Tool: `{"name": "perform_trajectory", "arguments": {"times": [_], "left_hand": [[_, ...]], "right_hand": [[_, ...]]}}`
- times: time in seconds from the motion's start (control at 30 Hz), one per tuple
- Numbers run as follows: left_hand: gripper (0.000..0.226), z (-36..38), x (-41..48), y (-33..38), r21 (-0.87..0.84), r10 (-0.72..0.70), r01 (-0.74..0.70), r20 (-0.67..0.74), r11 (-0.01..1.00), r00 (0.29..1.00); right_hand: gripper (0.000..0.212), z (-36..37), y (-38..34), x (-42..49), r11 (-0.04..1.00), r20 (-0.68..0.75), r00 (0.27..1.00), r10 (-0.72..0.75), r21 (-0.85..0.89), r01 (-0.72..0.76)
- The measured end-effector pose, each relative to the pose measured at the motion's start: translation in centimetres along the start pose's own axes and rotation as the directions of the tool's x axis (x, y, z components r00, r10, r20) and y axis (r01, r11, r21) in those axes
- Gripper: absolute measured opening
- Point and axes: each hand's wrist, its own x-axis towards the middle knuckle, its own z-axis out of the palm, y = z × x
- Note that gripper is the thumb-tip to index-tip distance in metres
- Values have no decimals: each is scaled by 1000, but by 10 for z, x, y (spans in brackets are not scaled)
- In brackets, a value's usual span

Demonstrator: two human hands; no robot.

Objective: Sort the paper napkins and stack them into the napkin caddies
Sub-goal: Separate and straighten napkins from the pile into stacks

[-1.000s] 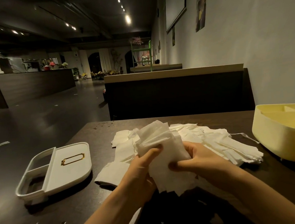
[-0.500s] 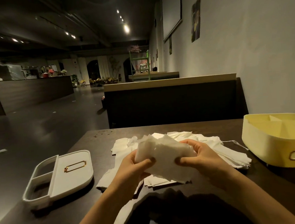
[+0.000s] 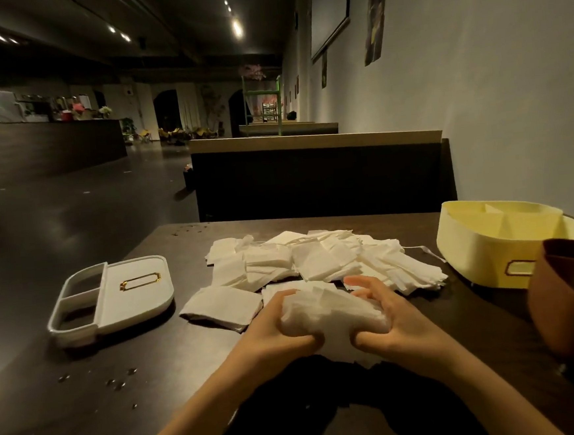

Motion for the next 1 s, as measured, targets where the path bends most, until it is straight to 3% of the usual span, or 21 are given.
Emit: {"name": "perform_trajectory", "arguments": {"times": [0.3, 0.43, 0.53, 0.63, 0.8, 1.0], "left_hand": [[63, 16, 5, 1, 84, 45, -38, -82, 996, 996], [52, 5, 5, -6, 37, 13, -9, -102, 999, 995], [48, 7, 6, -6, 15, -8, 9, -74, 1000, 997], [53, 11, 7, -6, 39, 7, -3, -110, 999, 994], [73, 18, 5, 1, 29, 36, -35, -38, 999, 999], [74, 16, 0, -1, 159, 70, -47, -144, 986, 987]], "right_hand": [[95, 6, 4, 3, 1000, -34, 999, -2, 16, 3], [82, -1, 13, -1, 997, -101, 994, 52, 69, -45], [67, 3, 14, -3, 967, -155, 985, 74, 254, -32], [70, 8, 16, -2, 930, -131, 988, 86, 366, -32], [90, 12, 14, 0, 945, -23, 997, 71, 323, -59], [87, 10, 19, -3, 973, -157, 986, 49, 229, -12]]}}
